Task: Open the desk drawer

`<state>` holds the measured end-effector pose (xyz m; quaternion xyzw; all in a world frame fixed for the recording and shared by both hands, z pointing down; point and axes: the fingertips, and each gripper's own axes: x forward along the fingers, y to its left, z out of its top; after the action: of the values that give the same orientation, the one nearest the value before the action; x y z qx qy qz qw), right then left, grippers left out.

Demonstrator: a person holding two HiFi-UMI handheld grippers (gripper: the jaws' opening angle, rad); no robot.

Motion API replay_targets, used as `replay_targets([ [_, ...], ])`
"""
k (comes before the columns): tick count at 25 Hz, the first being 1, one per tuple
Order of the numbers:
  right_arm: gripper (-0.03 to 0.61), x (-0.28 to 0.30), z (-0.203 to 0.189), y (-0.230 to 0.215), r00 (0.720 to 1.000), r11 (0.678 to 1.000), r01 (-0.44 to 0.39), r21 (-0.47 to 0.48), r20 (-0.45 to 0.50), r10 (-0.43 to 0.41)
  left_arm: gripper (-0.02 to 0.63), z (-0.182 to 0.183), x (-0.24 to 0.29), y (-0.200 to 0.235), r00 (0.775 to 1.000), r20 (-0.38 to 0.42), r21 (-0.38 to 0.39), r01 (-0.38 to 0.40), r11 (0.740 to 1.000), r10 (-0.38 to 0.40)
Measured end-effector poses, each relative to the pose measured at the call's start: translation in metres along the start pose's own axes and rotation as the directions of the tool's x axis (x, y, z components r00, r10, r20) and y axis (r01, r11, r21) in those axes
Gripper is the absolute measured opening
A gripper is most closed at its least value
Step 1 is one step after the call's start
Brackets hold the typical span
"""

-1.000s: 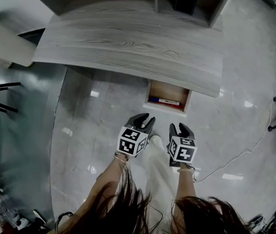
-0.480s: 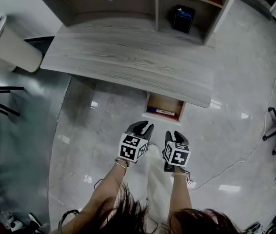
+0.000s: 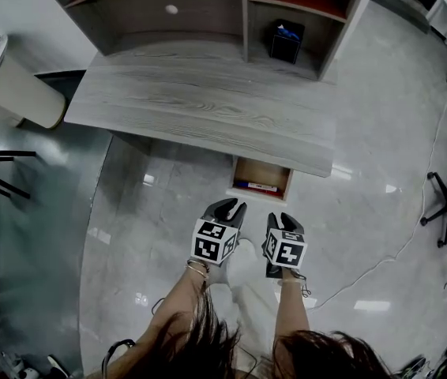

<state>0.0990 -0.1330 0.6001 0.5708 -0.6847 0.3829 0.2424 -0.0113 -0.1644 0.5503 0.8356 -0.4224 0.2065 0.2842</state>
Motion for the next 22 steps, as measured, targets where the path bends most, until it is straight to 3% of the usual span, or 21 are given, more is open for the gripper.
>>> replay_targets([
  [14,0.121,-0.04,0.003,0.022,0.998,0.998,0.033,-0.052,0.06,-0.03,0.076,0.01,-0.049,-0.018,0.998,0.06,0.033,0.01,0.999,-0.012],
  [22,0.115,-0.072,0.001,0.032,0.991,0.999,0.042,-0.02,0.127,-0.039,0.064,0.007,-0.088,-0.028,0.993,0.118,0.027,-0.015,1.0,0.012],
])
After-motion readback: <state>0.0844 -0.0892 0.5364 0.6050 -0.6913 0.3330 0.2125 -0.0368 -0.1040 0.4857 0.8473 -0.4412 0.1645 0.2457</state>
